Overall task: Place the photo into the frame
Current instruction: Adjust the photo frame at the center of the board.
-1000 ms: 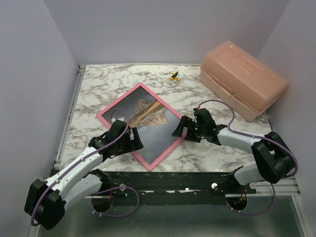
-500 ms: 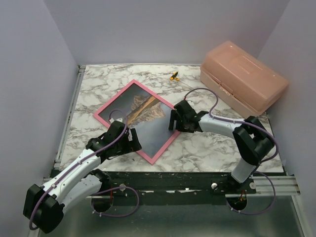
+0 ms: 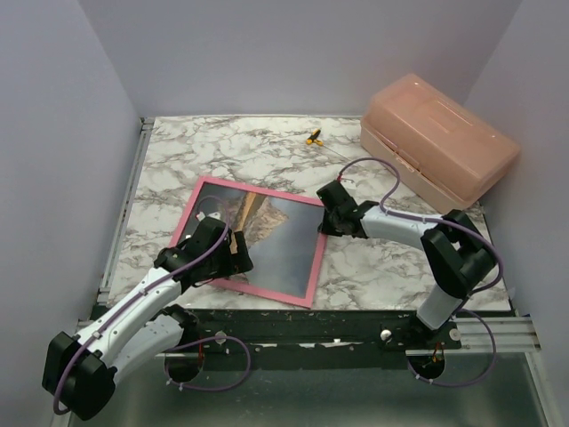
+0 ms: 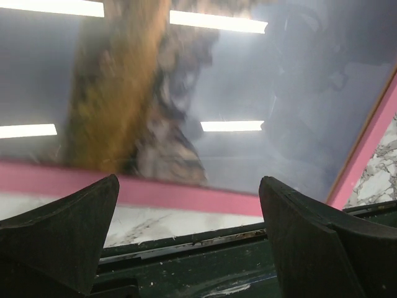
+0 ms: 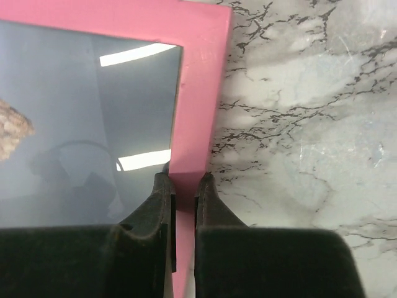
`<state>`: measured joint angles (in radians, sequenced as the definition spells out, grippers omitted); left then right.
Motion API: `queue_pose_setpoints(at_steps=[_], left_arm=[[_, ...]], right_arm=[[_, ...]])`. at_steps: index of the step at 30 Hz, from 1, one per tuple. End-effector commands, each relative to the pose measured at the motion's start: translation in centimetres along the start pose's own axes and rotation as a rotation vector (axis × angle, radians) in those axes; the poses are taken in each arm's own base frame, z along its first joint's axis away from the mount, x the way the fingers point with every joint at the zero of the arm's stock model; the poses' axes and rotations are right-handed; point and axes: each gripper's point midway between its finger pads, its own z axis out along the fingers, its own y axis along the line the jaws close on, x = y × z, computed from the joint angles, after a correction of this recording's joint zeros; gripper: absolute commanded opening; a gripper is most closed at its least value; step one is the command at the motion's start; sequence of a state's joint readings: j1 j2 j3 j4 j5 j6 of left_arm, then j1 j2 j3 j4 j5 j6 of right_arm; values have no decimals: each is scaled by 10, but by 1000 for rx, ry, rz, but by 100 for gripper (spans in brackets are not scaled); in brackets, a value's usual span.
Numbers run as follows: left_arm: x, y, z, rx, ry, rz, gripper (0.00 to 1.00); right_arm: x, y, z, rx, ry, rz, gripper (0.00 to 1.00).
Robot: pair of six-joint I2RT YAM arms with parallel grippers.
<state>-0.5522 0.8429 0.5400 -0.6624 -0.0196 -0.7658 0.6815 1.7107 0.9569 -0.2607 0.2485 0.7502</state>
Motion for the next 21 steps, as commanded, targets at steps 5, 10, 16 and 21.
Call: queue_pose_setpoints(at_steps=[5,10,16,21], left_arm=[[-24,3,-8,-48,-57,20,98],[-37,10,-12,-85,-89,8,98],[-53,29,-14,-162,-129,-54,98],[-67,46,-11,-213,-158,-122,98]], right_arm=[[37,-112,4,305,192,-235,0],[-1,-130,7,281,163,-210,0],[-34,-144,14,311,121,-216,38],[-40,-131,7,248,106,-160,93]])
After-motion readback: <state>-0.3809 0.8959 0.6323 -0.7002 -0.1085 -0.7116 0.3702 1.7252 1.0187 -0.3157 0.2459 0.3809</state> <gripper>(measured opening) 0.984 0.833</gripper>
